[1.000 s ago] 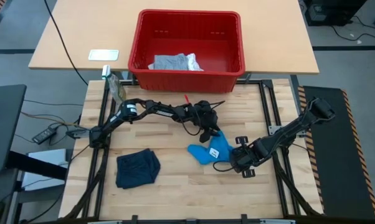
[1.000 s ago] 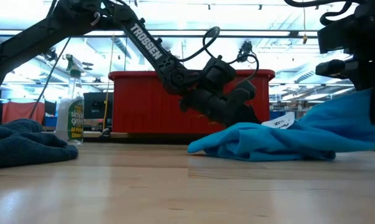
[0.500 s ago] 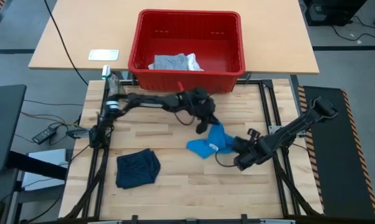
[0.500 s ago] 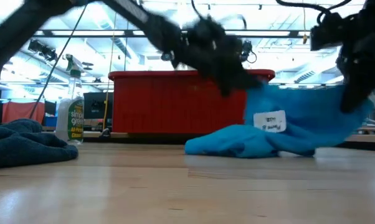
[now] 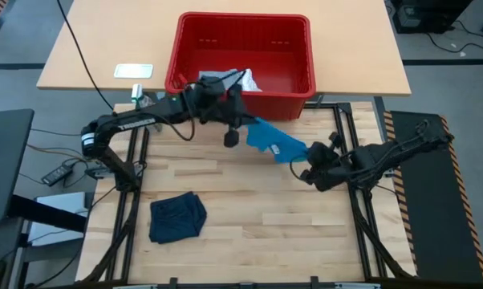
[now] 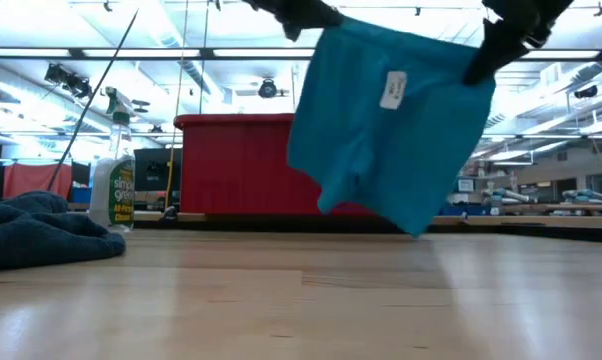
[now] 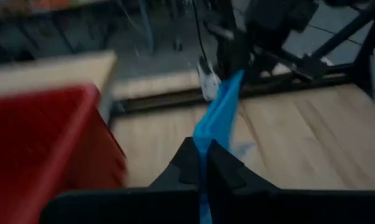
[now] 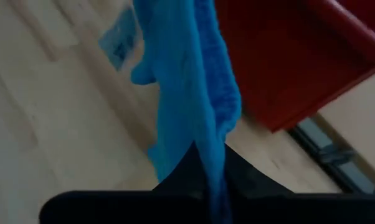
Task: Fold laundry
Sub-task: Fold the light blue shorts
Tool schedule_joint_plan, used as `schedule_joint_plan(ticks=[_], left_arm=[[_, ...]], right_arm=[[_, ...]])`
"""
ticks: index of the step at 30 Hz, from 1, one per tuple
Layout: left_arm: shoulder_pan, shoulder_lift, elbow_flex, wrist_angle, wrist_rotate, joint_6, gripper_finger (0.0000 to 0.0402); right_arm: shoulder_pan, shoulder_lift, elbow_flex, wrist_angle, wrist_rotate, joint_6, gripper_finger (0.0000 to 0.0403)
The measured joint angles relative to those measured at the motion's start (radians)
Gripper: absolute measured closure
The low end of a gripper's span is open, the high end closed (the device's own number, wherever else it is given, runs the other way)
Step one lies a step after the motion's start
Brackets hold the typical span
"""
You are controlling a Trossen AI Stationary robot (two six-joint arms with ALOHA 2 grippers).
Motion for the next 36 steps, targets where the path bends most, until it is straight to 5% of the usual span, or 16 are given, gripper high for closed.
schedule_joint_plan(ticks=[6,11,15,21,30,36], left_arm=[[-0.093,0.027,-0.096,-0.189,-0.015,-0.163,0.0397],[-0.231,0.062,-0.282,-0.107,-0.072,-0.296,0.0396],[-0.317,0.091,-0.4,-0.002,-0.082,-0.444,0.0396],[-0.393,0.105,-0.481,0.094,-0.12,-0.681,0.0369],[-0.485,0.104,-0.457,0.087,-0.104,-0.761,0.0264],[-0.493,0.104,-0.457,0.063,-0.213,-0.833,0.0229]], right_arm=[[-0.026,0.057,-0.068,0.202,-0.3,-0.074,0.0382],[0.008,0.159,-0.189,0.505,-0.645,-0.004,0.038],[0.056,0.237,-0.219,0.593,-0.798,0.115,0.0379],[0.08,0.286,-0.22,0.605,-0.832,0.27,0.0354],[0.076,0.25,-0.221,0.692,-1.021,0.214,0.0237],[0.013,0.238,-0.231,0.617,-0.7,0.183,0.0205]])
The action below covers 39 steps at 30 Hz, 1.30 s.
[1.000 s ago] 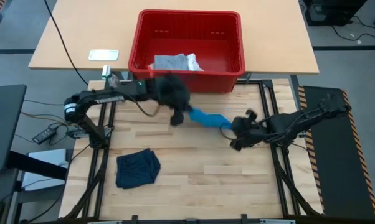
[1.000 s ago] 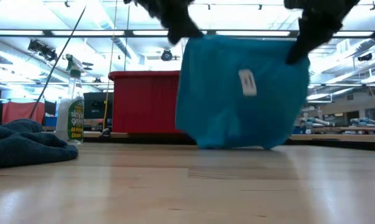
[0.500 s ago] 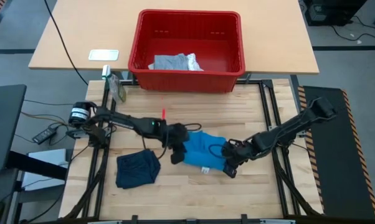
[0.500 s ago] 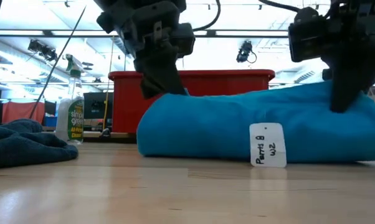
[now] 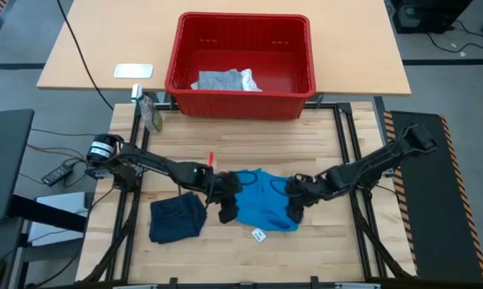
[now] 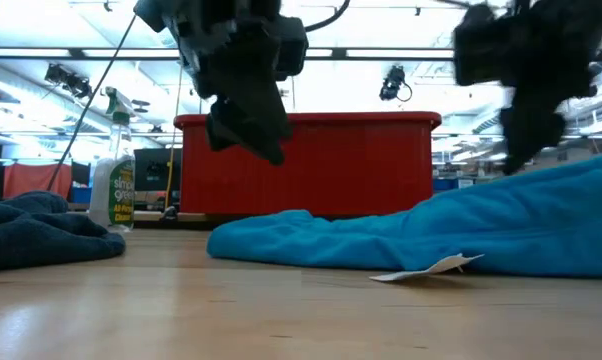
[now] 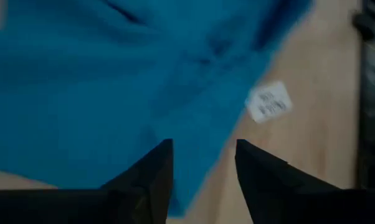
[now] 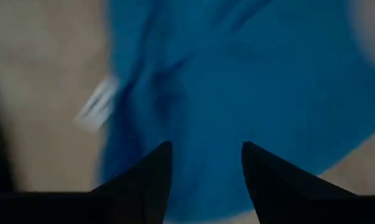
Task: Fold laundry
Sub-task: Fold the light blue shorts
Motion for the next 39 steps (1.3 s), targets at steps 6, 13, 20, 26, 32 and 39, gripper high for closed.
schedule_joint_plan(ticks=[6,13,20,26,32,39], left_arm=[[0.054,0.005,0.0,0.048,-0.037,0.007,0.0226],[0.136,0.122,-0.006,0.133,-0.135,-0.022,0.0225],[0.128,0.185,-0.007,0.046,0.061,-0.216,0.0225],[0.071,0.175,-0.003,0.131,0.093,-0.238,0.0225],[0.059,0.11,0.047,0.171,0.07,-0.178,0.0225],[0.107,0.062,0.066,0.08,-0.041,-0.137,0.0225]], right_arm=[[-0.13,0.099,-0.085,0.061,-0.004,-0.005,0.0221],[-0.192,0.195,-0.127,0.101,0.151,0.004,0.0245],[-0.206,0.18,-0.133,0.025,0.314,0.028,0.0248],[-0.255,0.137,-0.135,0.002,0.381,-0.235,0.0246],[-0.241,0.014,-0.134,0.009,0.318,-0.279,0.0245],[-0.169,-0.068,-0.131,0.074,0.104,-0.183,0.0249]])
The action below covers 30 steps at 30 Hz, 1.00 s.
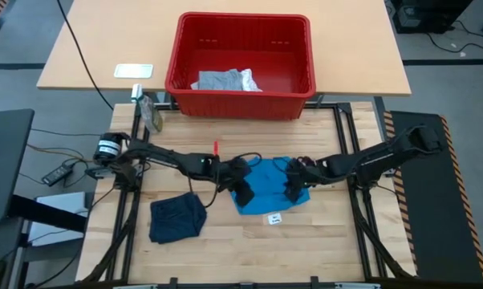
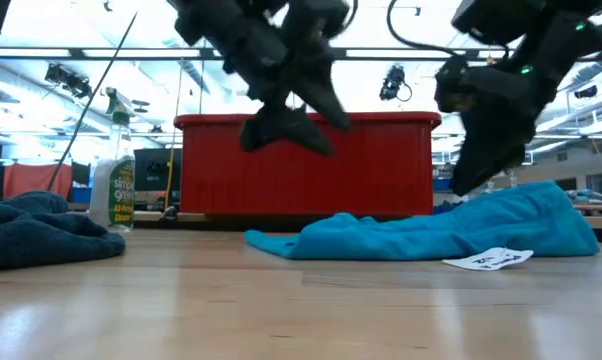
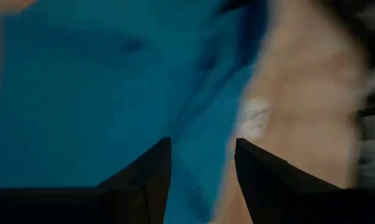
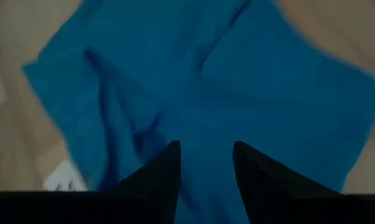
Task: Fold laundry
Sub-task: Fold the light blue shorts
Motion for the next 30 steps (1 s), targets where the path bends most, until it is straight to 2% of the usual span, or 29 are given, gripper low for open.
schedule_joint_plan(ticks=[3,7,10,14,16,18,20,23,27,30], left_arm=[[0.026,0.015,-0.002,-0.033,-0.02,0.014,0.0225],[0.045,0.039,-0.006,-0.058,-0.034,0.021,0.0225],[0.042,0.042,-0.007,-0.069,-0.032,0.05,0.0225],[0.017,0.012,-0.007,-0.08,-0.031,0.066,0.0226],[0.001,-0.011,-0.004,-0.068,-0.03,0.063,0.0227],[-0.012,-0.022,-0.004,-0.063,-0.03,0.063,0.0231],[-0.022,-0.024,-0.004,-0.059,-0.033,0.063,0.0235],[-0.03,-0.024,-0.004,-0.059,-0.034,0.056,0.0242],[-0.036,0.004,-0.004,-0.058,-0.042,0.037,0.0246],[-0.036,0.048,-0.004,-0.049,-0.074,0.041,0.0246]], right_arm=[[0.04,0.025,0.0,-0.019,0.02,0.002,0.0254],[0.086,0.073,-0.001,0.005,-0.059,-0.008,0.0257],[0.151,0.105,-0.001,0.068,-0.163,-0.105,0.0257],[0.265,0.095,0.0,0.156,-0.396,-0.185,0.0264],[0.322,0.07,0.0,0.154,-0.433,-0.176,0.0272],[0.374,0.046,0.0,0.148,-0.399,-0.171,0.0281],[0.415,0.032,0.0,0.141,-0.321,-0.185,0.0287],[0.44,0.032,0.0,0.125,-0.136,-0.191,0.0291],[0.408,0.038,0.0,0.105,0.097,-0.14,0.0291],[0.357,0.038,-0.001,0.094,0.17,-0.113,0.0291]])
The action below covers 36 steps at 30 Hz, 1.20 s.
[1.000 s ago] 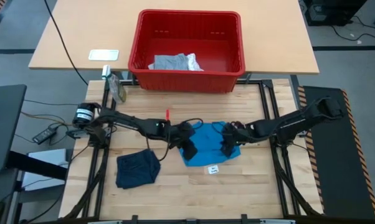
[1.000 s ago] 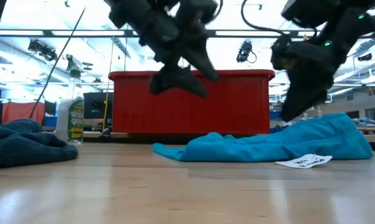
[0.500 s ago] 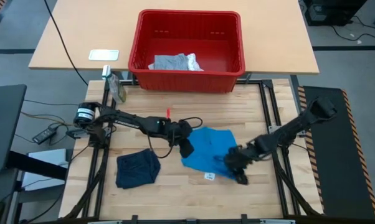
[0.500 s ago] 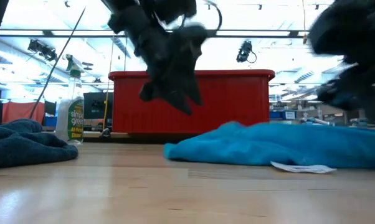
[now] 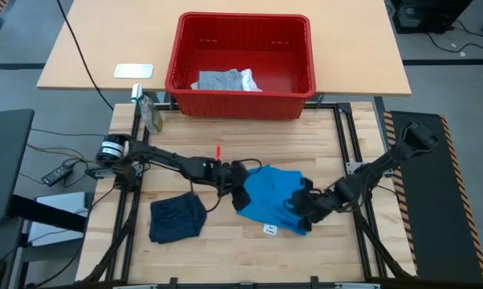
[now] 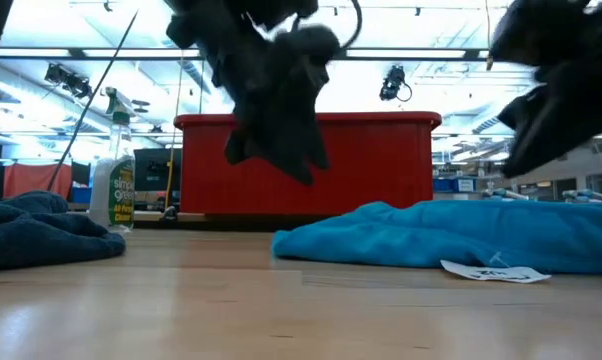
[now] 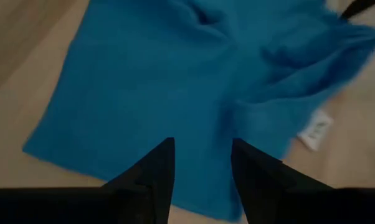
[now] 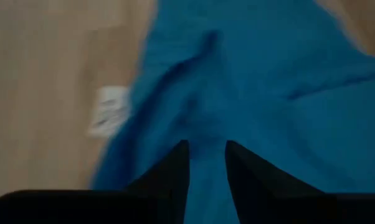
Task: Fold laundry
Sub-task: Fold the light blue shorts
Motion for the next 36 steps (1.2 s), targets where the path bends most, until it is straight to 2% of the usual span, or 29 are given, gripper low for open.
schedule_joint_plan(ticks=[5,8,13,16,20,22,27,30,33,36], left_arm=[[0.009,0.098,-0.002,0.06,-0.013,0.003,0.0246],[0.009,0.141,-0.002,0.153,-0.013,0.002,0.0246],[-0.008,0.16,0.001,0.334,0.085,-0.002,0.0246],[-0.033,0.15,0.0,0.419,0.205,0.012,0.0246],[-0.067,0.15,0.0,0.53,0.455,0.034,0.0246],[-0.083,0.146,0.0,0.544,0.51,0.027,0.0246],[-0.107,0.142,0.0,0.554,0.495,-0.045,0.0246],[-0.107,0.141,0.0,0.517,0.398,-0.098,0.0246],[-0.098,0.141,-0.001,0.484,0.3,-0.141,0.0246],[-0.079,0.14,0.0,0.438,0.21,-0.166,0.0246]], right_arm=[[-0.07,0.027,-0.001,0.012,-0.029,-0.029,0.0291],[-0.087,0.055,0.0,0.025,-0.05,-0.035,0.0291],[-0.088,0.106,0.0,0.037,-0.12,-0.053,0.0291],[-0.081,0.129,0.0,0.039,-0.176,-0.054,0.0291],[-0.065,0.146,0.0,0.044,-0.188,-0.076,0.0291],[-0.061,0.153,0.0,0.056,-0.188,-0.091,0.0291],[-0.061,0.164,0.0,0.1,-0.189,-0.1,0.0291],[-0.061,0.164,0.0,0.074,-0.191,-0.031,0.0293],[-0.07,0.164,0.0,-0.042,-0.194,0.071,0.0296],[-0.089,0.161,0.002,-0.186,-0.128,0.112,0.03]])
